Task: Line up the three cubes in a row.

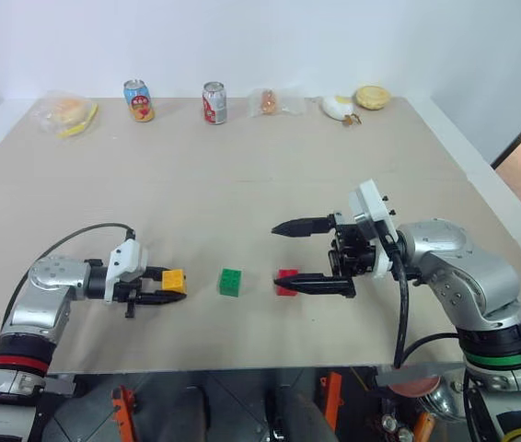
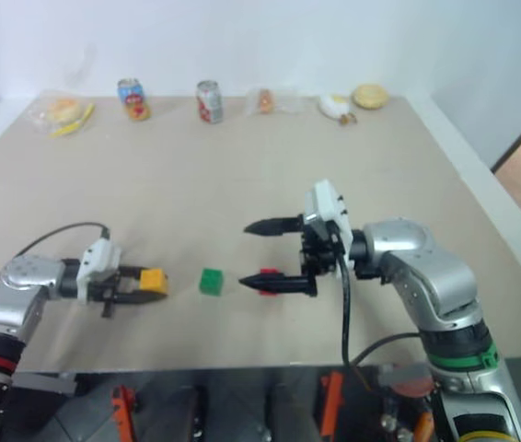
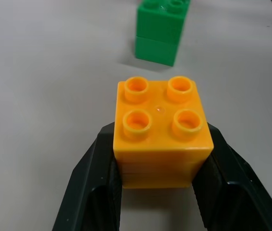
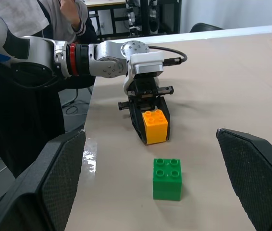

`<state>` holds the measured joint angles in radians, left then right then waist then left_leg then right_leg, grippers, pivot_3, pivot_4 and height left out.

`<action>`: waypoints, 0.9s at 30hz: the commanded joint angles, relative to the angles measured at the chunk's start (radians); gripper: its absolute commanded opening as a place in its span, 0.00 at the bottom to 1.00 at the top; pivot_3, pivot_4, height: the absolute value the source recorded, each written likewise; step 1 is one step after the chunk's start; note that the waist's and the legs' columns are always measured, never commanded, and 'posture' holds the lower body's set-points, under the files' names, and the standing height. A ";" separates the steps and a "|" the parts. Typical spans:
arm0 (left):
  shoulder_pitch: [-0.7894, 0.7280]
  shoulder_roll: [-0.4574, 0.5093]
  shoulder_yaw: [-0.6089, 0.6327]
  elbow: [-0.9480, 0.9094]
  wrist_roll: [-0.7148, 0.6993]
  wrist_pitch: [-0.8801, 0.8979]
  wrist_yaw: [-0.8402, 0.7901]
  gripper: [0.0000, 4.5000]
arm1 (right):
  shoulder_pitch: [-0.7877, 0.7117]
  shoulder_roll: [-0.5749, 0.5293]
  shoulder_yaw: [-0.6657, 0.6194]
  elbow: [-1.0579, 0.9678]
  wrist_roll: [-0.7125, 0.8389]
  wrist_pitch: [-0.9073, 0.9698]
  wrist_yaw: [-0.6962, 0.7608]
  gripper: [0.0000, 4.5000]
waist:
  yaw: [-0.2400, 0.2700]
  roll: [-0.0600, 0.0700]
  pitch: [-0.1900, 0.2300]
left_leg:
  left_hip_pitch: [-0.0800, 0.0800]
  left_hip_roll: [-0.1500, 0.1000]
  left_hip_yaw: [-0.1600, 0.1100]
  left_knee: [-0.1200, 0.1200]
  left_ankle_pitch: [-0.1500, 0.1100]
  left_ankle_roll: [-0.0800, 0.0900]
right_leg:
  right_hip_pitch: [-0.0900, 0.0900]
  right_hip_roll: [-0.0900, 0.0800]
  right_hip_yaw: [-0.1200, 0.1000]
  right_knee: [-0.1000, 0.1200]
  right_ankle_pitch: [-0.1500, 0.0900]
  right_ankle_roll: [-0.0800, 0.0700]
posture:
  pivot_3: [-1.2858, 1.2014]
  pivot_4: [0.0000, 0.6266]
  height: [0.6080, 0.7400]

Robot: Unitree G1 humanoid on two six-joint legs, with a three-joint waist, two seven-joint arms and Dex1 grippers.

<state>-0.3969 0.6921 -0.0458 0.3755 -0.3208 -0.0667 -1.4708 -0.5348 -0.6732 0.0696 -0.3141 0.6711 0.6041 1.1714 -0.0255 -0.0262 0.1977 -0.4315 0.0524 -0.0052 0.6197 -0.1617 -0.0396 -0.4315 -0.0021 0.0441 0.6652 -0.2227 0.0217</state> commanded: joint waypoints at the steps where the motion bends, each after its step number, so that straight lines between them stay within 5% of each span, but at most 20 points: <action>1: -0.027 -0.001 -0.005 0.009 0.005 -0.001 -0.014 0.30 | 0.002 -0.011 -0.030 -0.042 0.017 -0.003 -0.008 1.00 | 0.000 0.000 0.000 | 0.000 0.000 0.000 0.000 0.000 0.000 | 0.000 0.000 0.000 0.000 0.000 0.000 | 0.52 0.24 1.00; 8: -0.041 -0.005 -0.008 0.035 0.015 0.006 -0.014 0.30 | 0.006 -0.017 -0.033 -0.048 0.021 0.000 -0.017 1.00 | 0.000 0.000 0.000 | 0.000 0.000 0.001 0.001 0.000 0.000 | 0.000 0.000 0.001 0.000 0.001 0.001 | 0.52 0.24 1.00; 10: -0.037 -0.004 -0.009 0.036 0.018 0.002 -0.014 0.53 | 0.006 -0.018 -0.032 -0.047 0.020 -0.002 -0.017 1.00 | 0.000 0.000 0.000 | 0.000 0.000 0.001 0.001 0.000 0.000 | 0.000 0.000 0.001 0.000 0.001 0.001 | 0.52 0.24 1.00; 16: -0.030 0.001 -0.013 0.029 0.025 -0.007 -0.021 0.97 | 0.000 -0.018 -0.025 -0.038 0.013 -0.007 -0.013 1.00 | 0.000 0.000 0.000 | 0.000 0.000 0.001 0.001 0.000 0.000 | 0.000 0.000 0.001 0.000 0.001 0.001 | 0.52 0.24 1.00; 22: -0.030 0.014 0.023 -0.068 -0.040 0.087 -0.019 0.99 | -0.002 -0.020 -0.034 -0.032 0.022 -0.002 -0.012 1.00 | 0.000 0.000 0.000 | 0.000 0.000 0.001 0.001 0.000 0.000 | 0.000 0.000 0.001 0.000 0.001 0.001 | 0.52 0.24 1.00; 27: -0.076 -0.021 0.172 -0.282 -0.254 0.471 0.242 0.99 | 0.013 0.047 -0.121 -0.008 0.064 0.015 -0.148 1.00 | -0.001 -0.001 0.000 | -0.004 0.000 0.000 0.002 0.000 0.000 | -0.004 0.000 0.001 0.001 0.004 0.006 | 0.52 0.24 1.00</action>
<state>-0.4389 0.6700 0.0532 0.1741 -0.4964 0.3053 -1.3115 -0.5195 -0.6339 -0.0034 -0.3158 0.7062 0.6186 1.0682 -0.0261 -0.0268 0.1976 -0.4369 0.0528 -0.0057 0.6223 -0.1616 -0.0395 -0.4357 -0.0016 0.0448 0.6662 -0.2184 0.0287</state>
